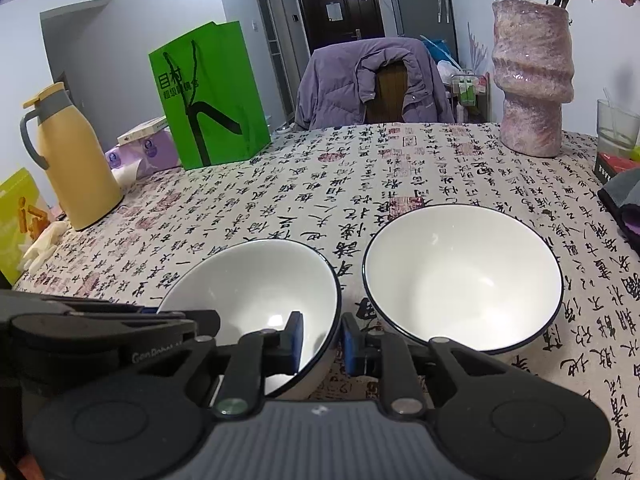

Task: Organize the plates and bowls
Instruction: 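Lift the white bowl with both grippers, tilting it upright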

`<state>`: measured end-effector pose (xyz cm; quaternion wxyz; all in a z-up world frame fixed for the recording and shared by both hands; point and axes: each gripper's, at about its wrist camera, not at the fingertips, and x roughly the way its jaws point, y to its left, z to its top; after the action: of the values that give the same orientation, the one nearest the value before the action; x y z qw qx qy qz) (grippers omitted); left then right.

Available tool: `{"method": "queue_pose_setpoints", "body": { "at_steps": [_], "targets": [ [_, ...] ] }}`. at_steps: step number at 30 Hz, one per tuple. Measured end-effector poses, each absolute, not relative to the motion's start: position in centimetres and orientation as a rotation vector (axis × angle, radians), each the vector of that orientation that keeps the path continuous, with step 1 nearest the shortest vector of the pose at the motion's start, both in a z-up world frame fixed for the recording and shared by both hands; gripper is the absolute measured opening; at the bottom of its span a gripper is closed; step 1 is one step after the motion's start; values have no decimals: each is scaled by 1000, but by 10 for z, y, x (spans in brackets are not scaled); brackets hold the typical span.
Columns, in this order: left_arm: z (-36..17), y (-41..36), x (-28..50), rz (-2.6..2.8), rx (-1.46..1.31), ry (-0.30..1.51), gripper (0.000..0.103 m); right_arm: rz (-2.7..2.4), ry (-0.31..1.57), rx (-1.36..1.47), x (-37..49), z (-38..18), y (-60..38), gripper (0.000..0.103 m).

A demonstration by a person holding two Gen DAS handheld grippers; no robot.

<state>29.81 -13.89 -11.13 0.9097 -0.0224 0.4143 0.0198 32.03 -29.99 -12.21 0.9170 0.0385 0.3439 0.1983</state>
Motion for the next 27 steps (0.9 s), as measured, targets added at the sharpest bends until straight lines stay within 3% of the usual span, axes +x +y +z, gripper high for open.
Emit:
{"method": "queue_pose_setpoints", "body": {
  "at_steps": [27],
  "targets": [
    [-82,-128,263,77,38,739,14,453,629,64,287,-97,-281,19]
  ]
}}
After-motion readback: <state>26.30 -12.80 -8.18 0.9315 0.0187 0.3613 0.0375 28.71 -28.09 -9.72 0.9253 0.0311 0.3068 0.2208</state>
